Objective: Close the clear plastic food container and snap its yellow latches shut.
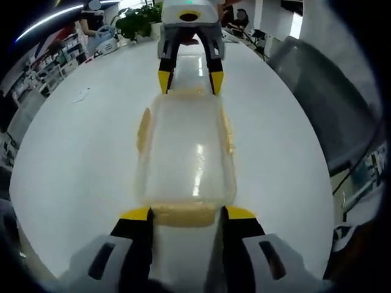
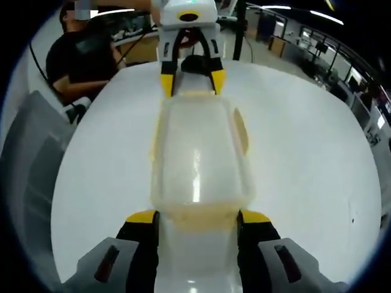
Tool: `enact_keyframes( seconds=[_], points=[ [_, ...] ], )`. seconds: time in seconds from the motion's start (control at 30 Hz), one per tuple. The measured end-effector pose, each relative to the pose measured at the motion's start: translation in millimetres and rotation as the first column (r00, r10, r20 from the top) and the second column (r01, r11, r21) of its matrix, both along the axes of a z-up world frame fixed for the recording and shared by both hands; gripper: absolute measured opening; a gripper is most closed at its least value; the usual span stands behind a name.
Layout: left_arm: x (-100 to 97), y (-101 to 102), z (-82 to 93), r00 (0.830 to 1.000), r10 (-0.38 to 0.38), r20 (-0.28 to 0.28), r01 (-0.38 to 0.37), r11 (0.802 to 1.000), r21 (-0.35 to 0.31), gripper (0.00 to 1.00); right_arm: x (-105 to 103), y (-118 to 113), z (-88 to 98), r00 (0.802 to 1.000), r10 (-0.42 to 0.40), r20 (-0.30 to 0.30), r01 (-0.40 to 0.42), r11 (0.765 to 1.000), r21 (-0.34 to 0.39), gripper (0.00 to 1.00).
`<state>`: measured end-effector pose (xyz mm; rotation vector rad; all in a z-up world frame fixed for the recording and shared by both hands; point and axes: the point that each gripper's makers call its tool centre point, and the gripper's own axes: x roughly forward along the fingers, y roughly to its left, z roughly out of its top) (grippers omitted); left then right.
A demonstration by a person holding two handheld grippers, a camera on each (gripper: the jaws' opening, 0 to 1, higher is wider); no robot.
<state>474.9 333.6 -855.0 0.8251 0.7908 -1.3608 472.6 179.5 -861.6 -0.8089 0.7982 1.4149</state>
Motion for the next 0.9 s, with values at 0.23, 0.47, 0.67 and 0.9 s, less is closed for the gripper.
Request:
enact_keyframes(
  seconds=[0.23, 0.47, 0.67, 0.9],
  points=[
    [-1.8, 0.0, -1.0, 1.000, -0.025, 0.009, 0.025, 1.000, 0.006, 0.40, 3.6, 1.2, 2.9, 1.000, 0.017, 0.015, -0.017, 1.000, 0.023, 0.39],
    [-2.3, -0.5, -2.5, 1.000, -0.001, 0.000, 0.001, 1.000, 0.014, 0.40, -0.5, -2.4, 1.7, 1.000, 0.016, 0.004, -0.016, 1.000, -0.010, 0.40],
    [-0.6, 0.0, -3.8, 1.000, 0.003, -0.022, -0.003, 1.000, 0.009, 0.40, -0.2, -3.9, 1.3, 1.000, 0.020, 0.002, -0.020, 1.000, -0.015, 0.40],
    [-1.7, -3.6, -3.5, 1.000, -0.015, -0.019, 0.016, 0.998, 0.054, 0.41, 0.5, -5.6, 1.0, 1.000, 0.029, 0.000, -0.029, 0.999, -0.021, 0.40]
  ],
)
